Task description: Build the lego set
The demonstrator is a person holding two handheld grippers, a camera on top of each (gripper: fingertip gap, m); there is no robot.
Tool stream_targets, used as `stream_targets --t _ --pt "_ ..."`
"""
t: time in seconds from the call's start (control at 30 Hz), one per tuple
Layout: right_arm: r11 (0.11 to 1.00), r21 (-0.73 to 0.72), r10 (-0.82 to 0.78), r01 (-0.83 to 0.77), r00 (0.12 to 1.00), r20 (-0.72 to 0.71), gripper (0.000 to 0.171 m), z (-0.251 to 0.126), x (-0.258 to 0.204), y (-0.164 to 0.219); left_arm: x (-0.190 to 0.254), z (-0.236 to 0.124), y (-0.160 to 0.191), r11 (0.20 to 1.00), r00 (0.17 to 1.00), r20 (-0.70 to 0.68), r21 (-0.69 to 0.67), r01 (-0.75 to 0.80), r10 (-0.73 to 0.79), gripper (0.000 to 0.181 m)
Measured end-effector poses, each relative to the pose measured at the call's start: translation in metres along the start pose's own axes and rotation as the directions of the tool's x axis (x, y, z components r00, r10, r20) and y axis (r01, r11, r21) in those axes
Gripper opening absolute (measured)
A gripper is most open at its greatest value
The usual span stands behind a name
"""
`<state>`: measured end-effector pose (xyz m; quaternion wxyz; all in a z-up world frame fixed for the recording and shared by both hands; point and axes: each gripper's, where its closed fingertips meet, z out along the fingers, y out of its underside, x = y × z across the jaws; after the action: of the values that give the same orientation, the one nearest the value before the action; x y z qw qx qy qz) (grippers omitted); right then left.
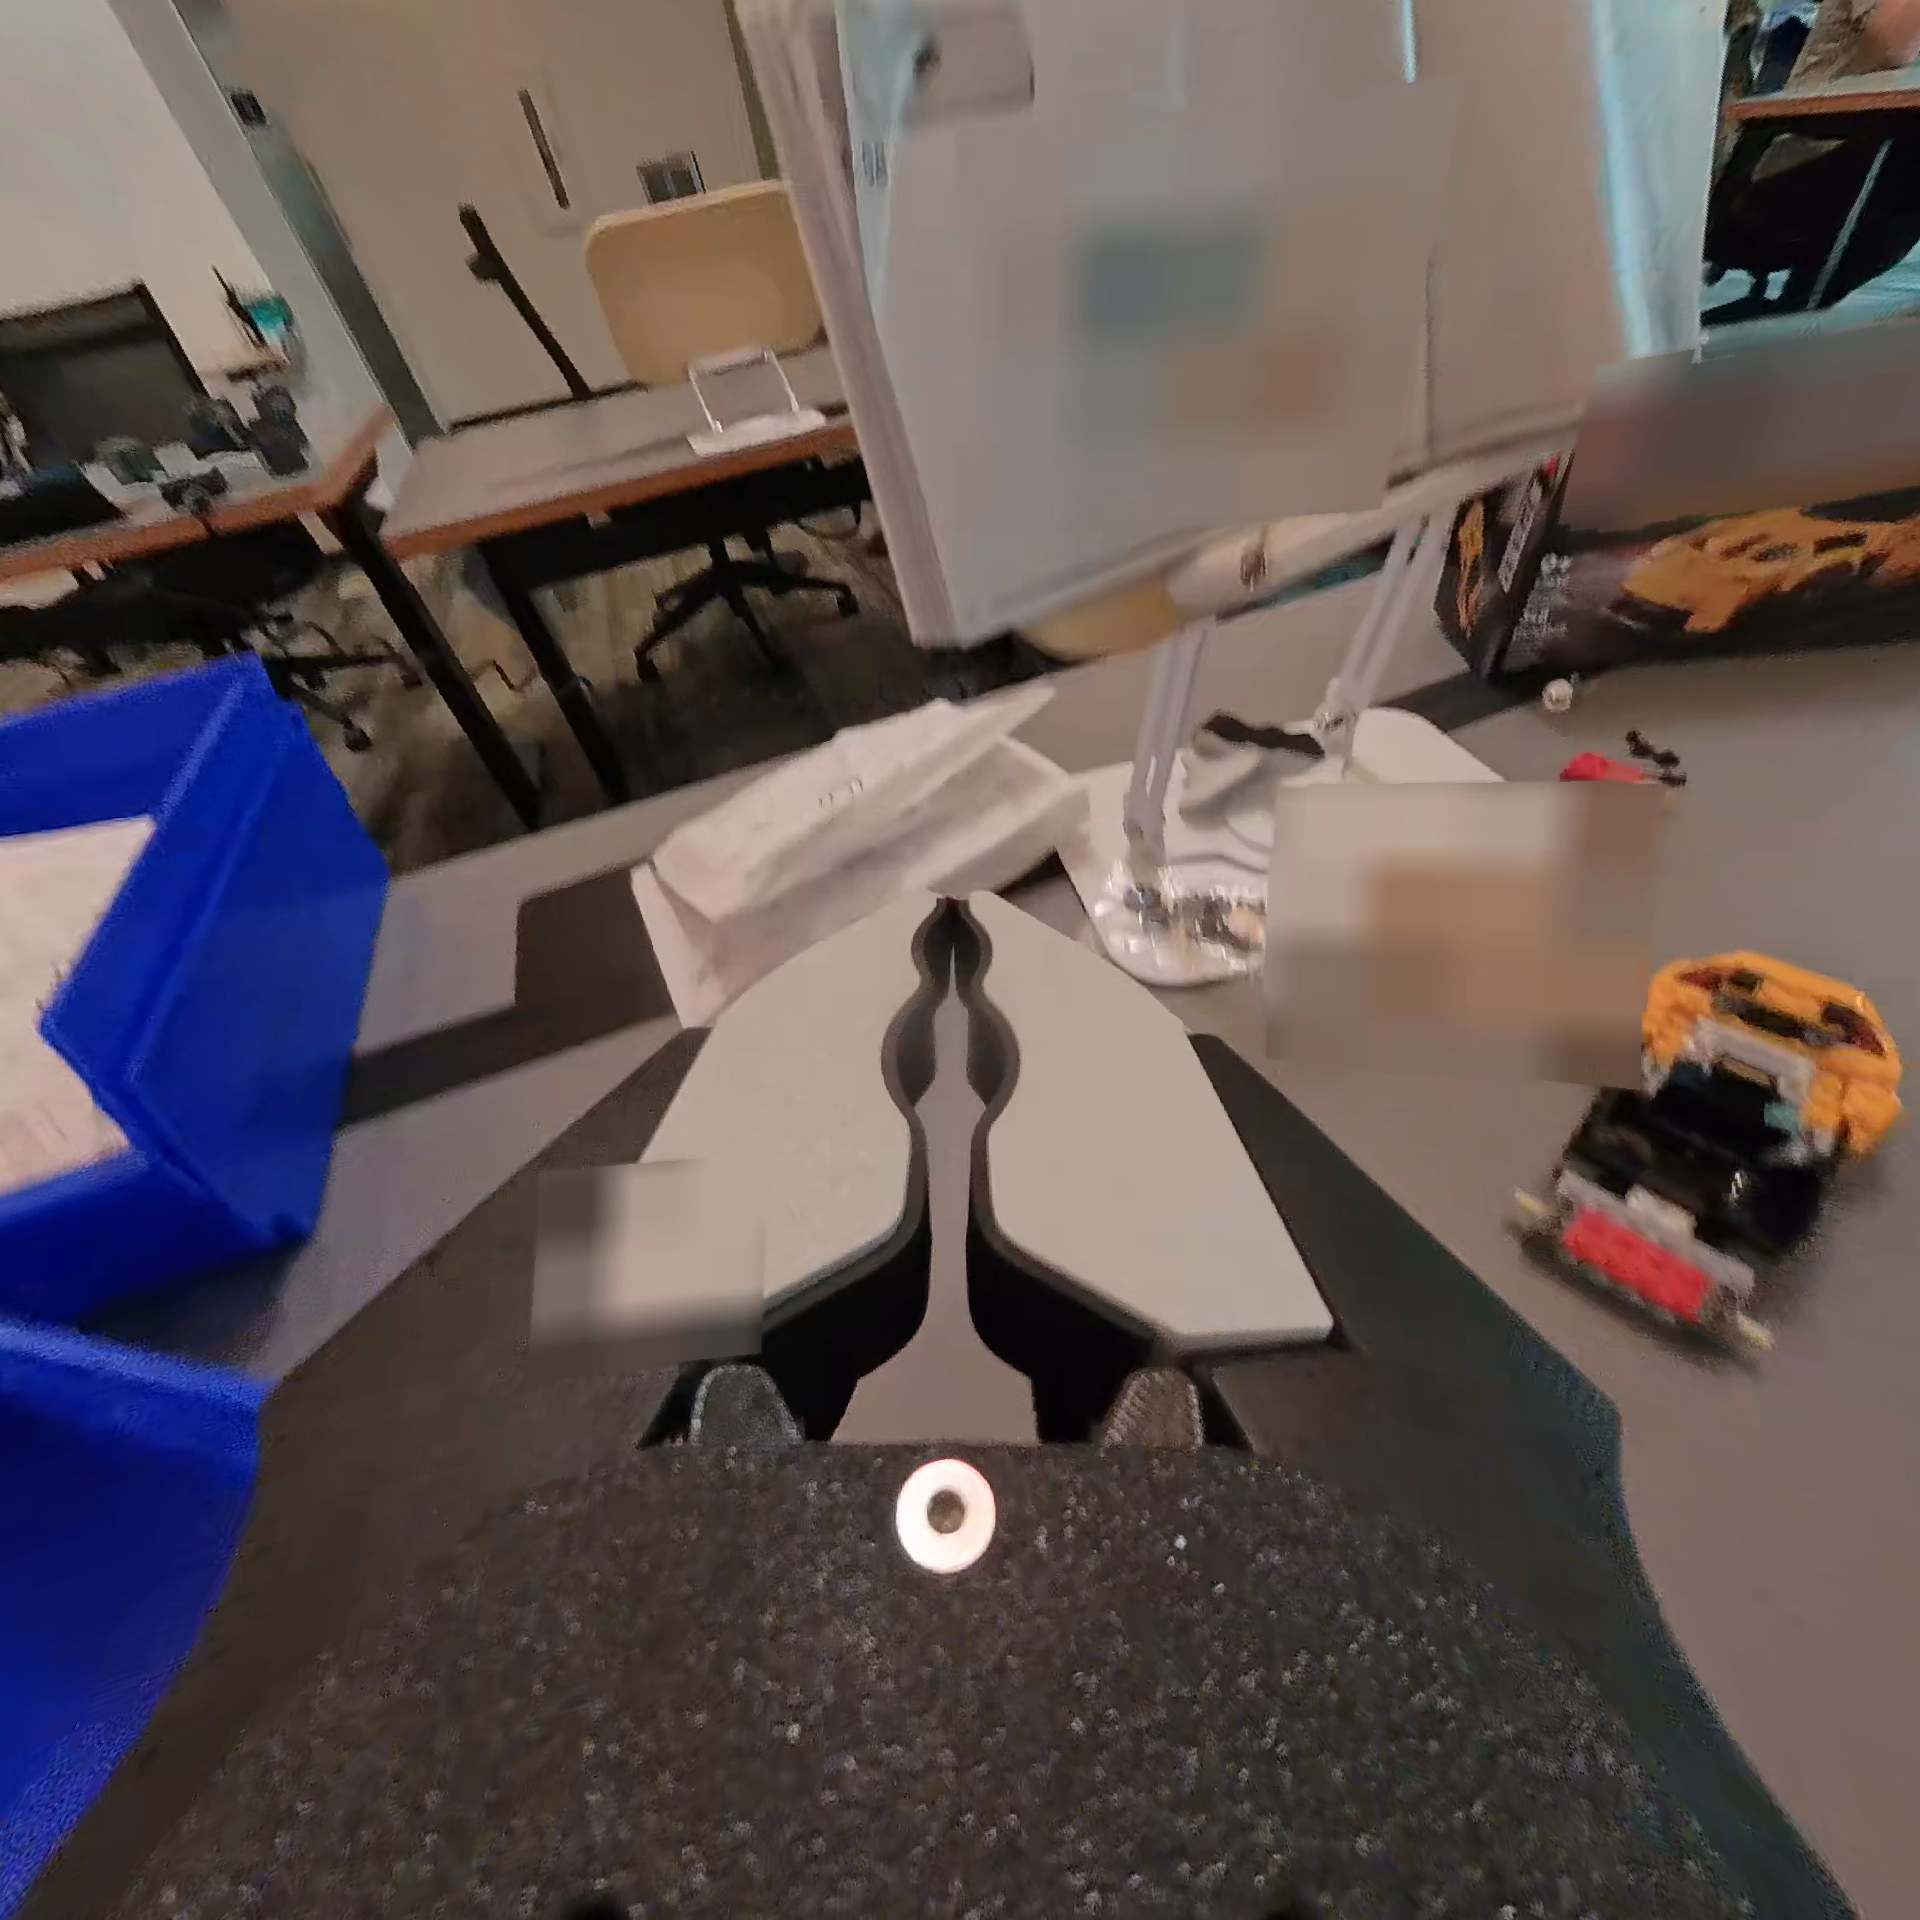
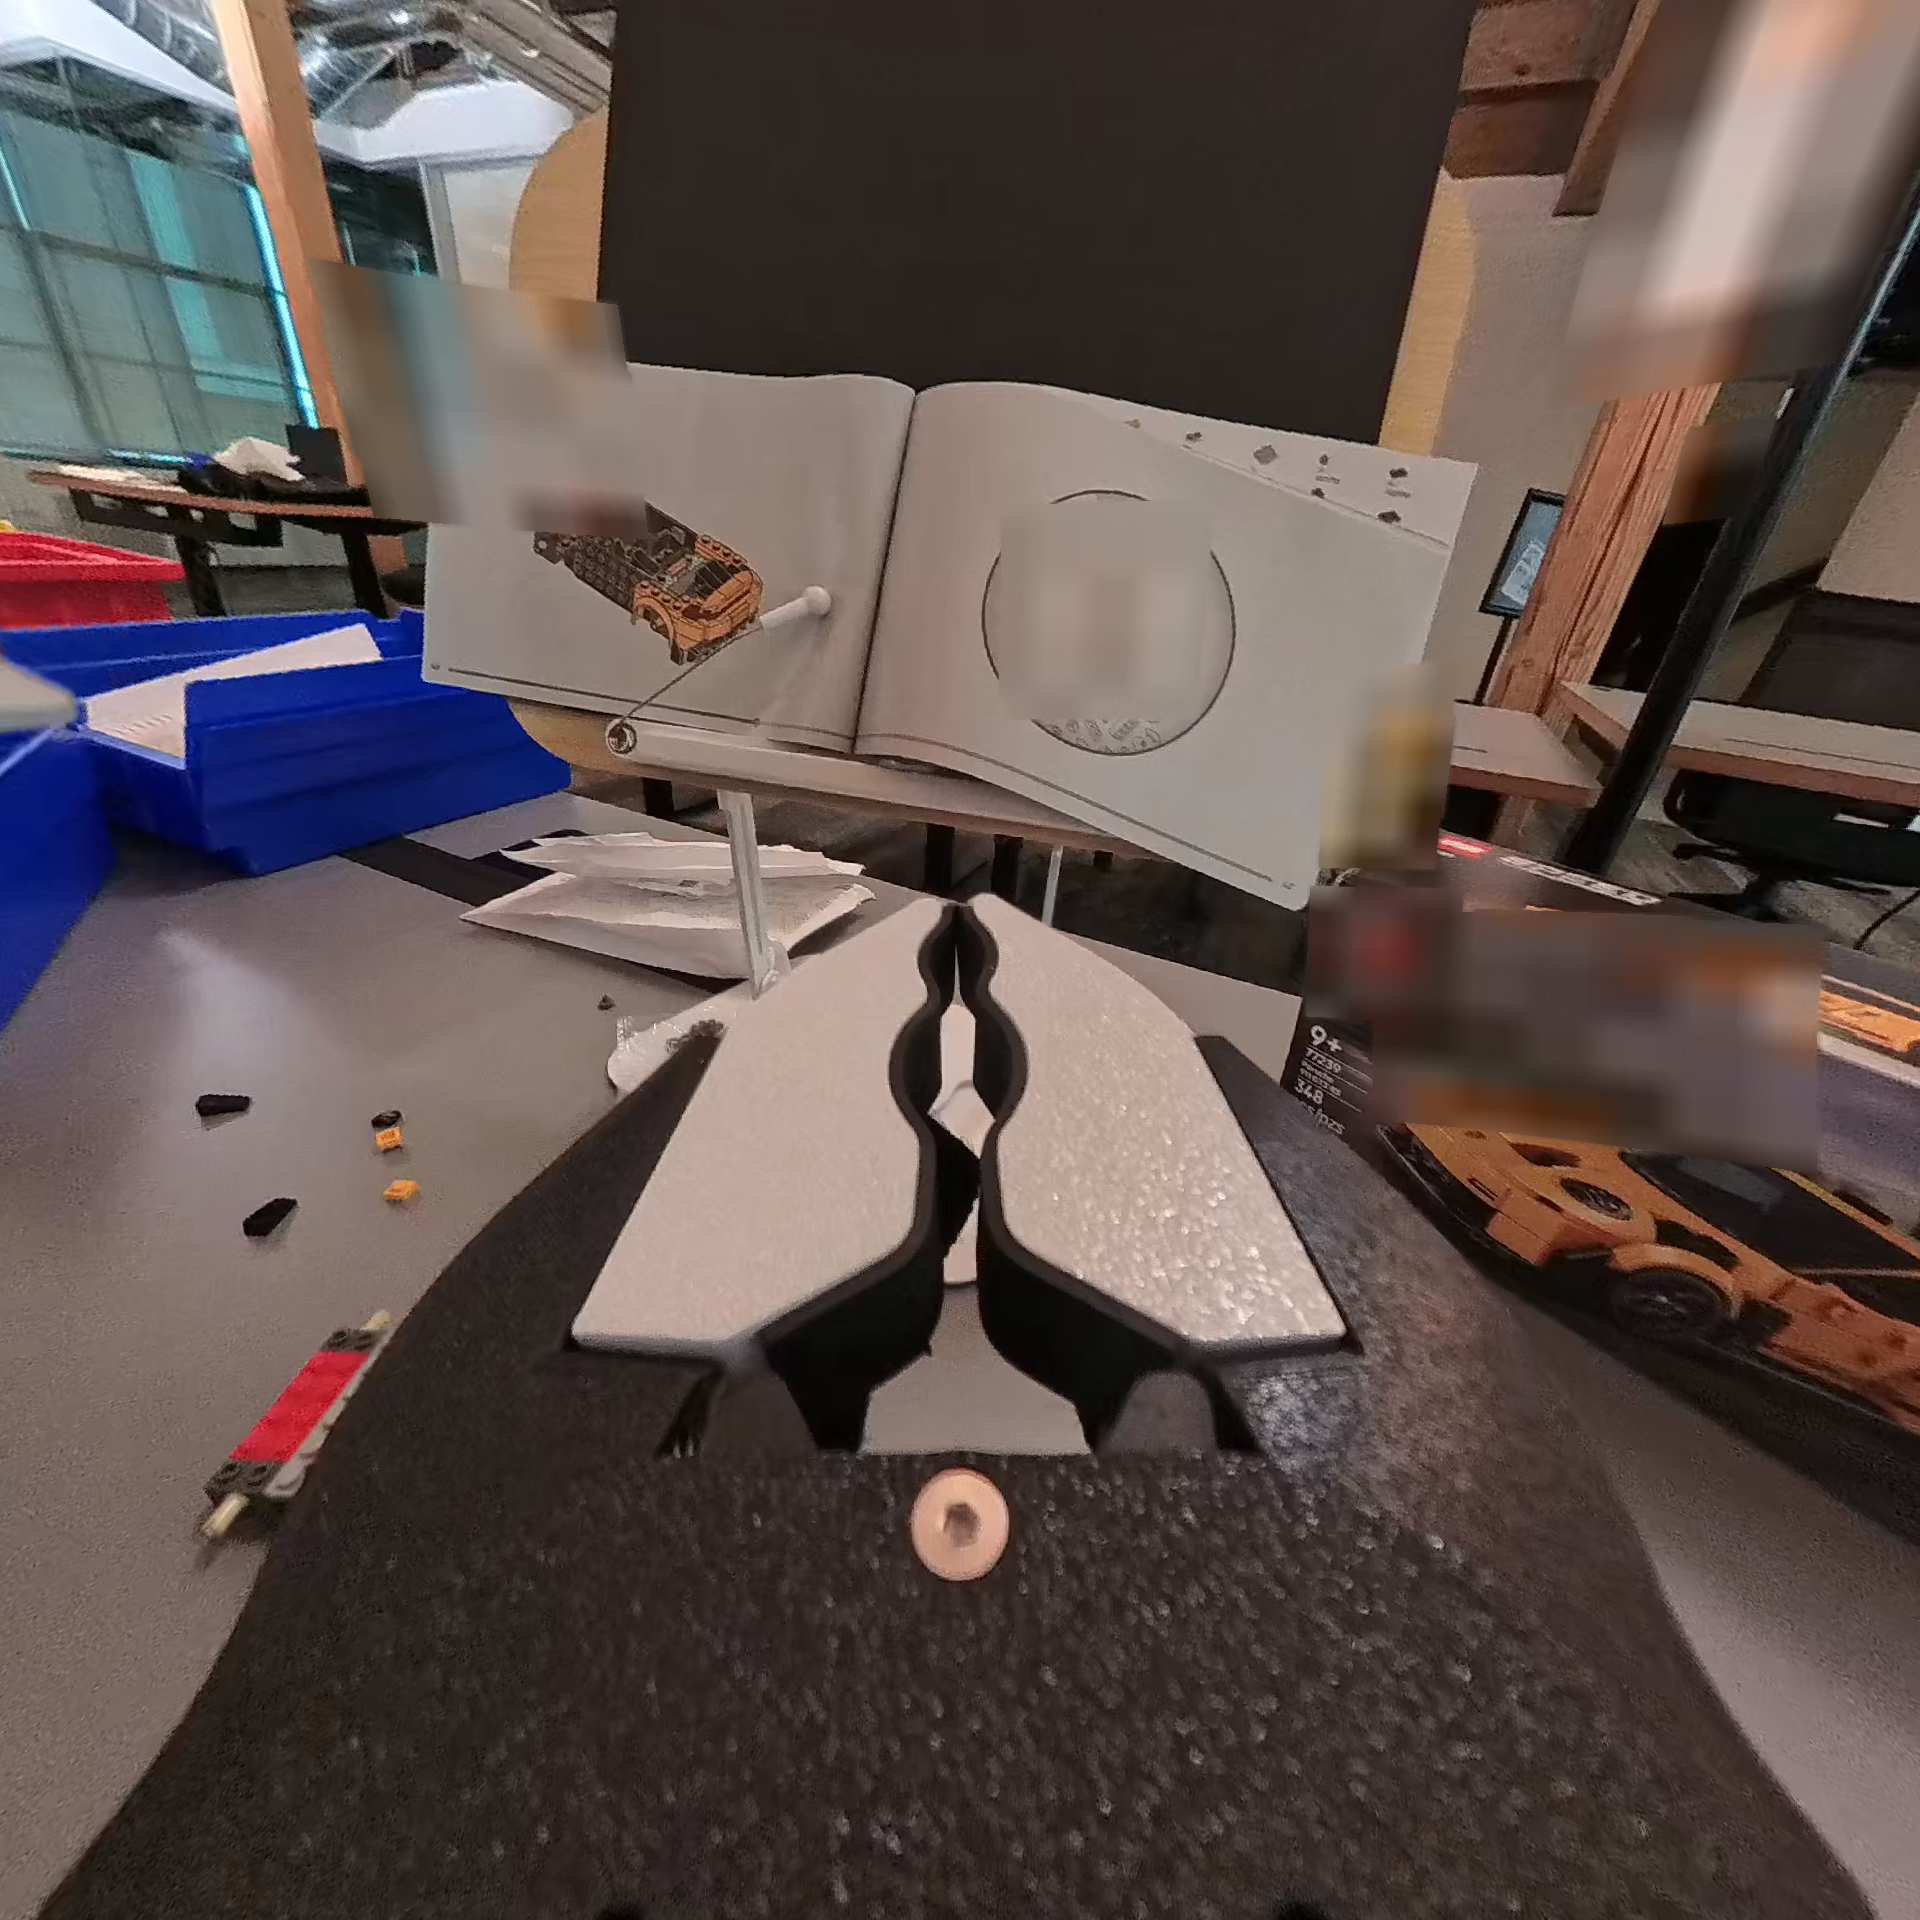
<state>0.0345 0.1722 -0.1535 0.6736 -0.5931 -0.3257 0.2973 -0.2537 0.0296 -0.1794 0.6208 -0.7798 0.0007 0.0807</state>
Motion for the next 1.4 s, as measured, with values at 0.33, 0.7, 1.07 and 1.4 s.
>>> stream_targets --t 0.33,0.7,1.07,1.4 --pt "0.999 -0.010 -0.039 0.039 0.999 0.024 0.000 -0.001 -0.005 0.012 0.040 -0.017 0.084 0.990 0.986 -0.131 -0.106 0.090 -0.104 0.000" --pt "0.999 -0.016 -0.037 0.038 0.998 0.053 0.000 0.001 -0.014 0.014 0.092 0.014 0.141 0.927 0.959 -0.283 -0.353 -0.130 0.027 0.028" --pt "0.999 -0.035 -0.027 0.030 0.998 0.064 0.000 0.003 -0.014 0.019 0.098 0.033 0.148 0.888 0.940 -0.341 -0.425 -0.178 0.025 0.022" --pt "0.998 -0.041 -0.035 0.038 0.997 0.074 0.000 0.003 -0.016 0.020 0.096 0.029 0.149 0.888 0.945 -0.320 -0.416 -0.199 0.062 0.010"
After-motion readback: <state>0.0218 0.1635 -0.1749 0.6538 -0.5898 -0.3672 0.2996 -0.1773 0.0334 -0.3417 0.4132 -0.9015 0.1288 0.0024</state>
